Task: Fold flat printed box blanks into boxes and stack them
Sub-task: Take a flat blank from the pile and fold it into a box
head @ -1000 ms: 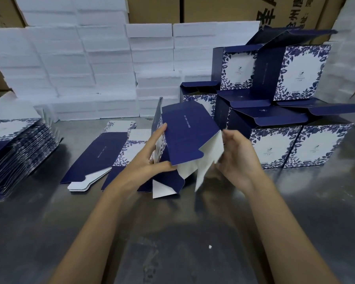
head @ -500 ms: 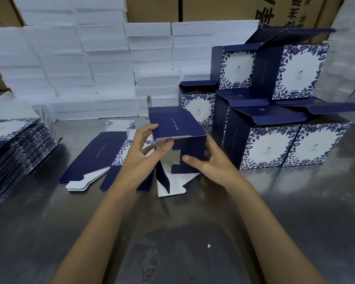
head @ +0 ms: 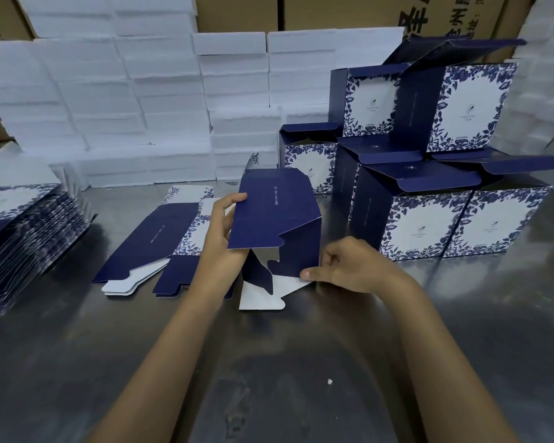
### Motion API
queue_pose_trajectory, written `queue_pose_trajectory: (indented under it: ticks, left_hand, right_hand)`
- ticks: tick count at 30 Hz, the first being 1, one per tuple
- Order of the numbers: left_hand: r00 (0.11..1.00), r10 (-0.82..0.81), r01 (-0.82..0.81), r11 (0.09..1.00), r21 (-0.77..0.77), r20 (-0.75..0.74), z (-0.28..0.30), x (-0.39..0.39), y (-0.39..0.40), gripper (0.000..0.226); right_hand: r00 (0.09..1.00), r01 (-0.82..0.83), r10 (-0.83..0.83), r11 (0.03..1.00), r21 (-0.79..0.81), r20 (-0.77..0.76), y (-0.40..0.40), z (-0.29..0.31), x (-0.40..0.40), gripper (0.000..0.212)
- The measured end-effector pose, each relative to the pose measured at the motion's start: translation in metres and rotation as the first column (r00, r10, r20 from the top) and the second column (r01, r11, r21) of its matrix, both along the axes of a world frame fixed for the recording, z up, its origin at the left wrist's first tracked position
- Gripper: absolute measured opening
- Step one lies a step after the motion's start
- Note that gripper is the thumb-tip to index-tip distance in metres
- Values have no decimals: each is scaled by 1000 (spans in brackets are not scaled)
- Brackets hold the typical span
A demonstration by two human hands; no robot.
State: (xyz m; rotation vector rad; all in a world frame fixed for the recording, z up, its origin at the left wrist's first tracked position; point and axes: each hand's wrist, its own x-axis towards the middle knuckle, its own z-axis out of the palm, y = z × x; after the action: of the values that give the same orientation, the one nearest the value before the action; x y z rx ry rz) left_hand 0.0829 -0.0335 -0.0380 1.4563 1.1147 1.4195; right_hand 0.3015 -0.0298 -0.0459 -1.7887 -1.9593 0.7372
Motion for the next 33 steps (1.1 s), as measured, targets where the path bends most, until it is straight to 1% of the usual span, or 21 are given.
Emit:
queue_pose_trajectory:
  ticks: [3,7,11,14,16,19,22,23,26,27,29,31,33]
  left_hand:
    - [1000,-18,18,1000,-12,-23,0,1,-1,47]
    - [998,-16,17,1000,7,-53,0,4,-1,48]
    - [997,-1,4,999,37,-81,-2,5,-1,60]
    - [996,3,1,999,44,-94,-3,4,1,62]
    - [996,12,-8,999,41,-92,-4,4,3,61]
    - [995,14,-9,999,47,-99,-6,3,4,60]
    - [994,5,2,998,60,-113,-8,2,6,62]
    - [994,2,5,998,60,-111,-9,1,6,61]
    - [995,4,1,999,52,-100,-8,1,7,58]
    - [995,3,2,999,52,-101,-8,1,7,58]
    - [994,-4,10,998,58,-106,-9,1,7,60]
    - [994,-3,10,998,60,-113,-8,0,6,60]
    - [994,15,-10,999,50,-111,-6,0,5,56]
  right_hand:
    - [1000,-14,14,1000,8,17,2,-6,0,44]
    - [1000,21,-20,999,48,-7,5,-13,-4,48]
    - [999,42,-41,998,54,-30,5,-12,-7,46]
    - [995,59,-46,989,133,-94,3,-7,-7,47]
    - [994,52,-32,981,189,-107,2,-5,-8,46]
    - [995,43,-27,984,173,-94,1,-5,-10,44]
    - [992,42,-23,987,152,-123,1,-4,-9,46]
    - [989,55,-29,982,180,-148,0,-3,-8,47]
    - [966,123,-33,930,346,-255,0,1,-9,51]
    - [965,127,-29,921,369,-261,0,1,-9,51]
    - [969,120,-29,924,363,-247,-1,1,-9,51]
    - [963,131,-39,933,335,-266,-1,0,-8,50]
    - [958,138,-42,935,325,-283,-2,1,-10,49]
